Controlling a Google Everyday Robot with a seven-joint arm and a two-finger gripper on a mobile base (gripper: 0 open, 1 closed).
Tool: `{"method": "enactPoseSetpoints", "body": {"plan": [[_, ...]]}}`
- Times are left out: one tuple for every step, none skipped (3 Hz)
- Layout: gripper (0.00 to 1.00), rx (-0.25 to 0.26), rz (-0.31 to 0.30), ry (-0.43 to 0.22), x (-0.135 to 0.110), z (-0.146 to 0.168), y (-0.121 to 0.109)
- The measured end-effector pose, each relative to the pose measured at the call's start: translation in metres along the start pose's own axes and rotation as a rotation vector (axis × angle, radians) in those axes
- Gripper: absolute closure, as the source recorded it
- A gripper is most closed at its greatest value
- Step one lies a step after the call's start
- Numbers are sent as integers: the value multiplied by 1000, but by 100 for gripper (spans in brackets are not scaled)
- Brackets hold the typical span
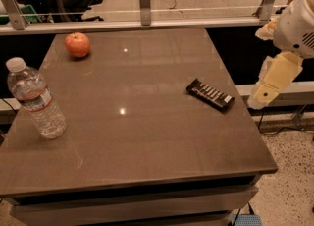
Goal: Pick rxbar chocolate
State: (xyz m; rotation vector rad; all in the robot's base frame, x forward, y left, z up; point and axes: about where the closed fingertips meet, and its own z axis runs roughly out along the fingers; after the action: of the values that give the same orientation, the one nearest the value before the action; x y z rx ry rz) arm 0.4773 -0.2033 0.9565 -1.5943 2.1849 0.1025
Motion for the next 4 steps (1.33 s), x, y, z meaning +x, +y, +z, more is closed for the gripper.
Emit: {"method": "enactPoseSetpoints", "body": {"plan": [[0,-32,21,-62,-17,31,-9],[0,-66,23,-116,-37,66,-2],[0,-90,21,-142,-50,100,8],[0,-114,34,-148,-54,130,18]]}}
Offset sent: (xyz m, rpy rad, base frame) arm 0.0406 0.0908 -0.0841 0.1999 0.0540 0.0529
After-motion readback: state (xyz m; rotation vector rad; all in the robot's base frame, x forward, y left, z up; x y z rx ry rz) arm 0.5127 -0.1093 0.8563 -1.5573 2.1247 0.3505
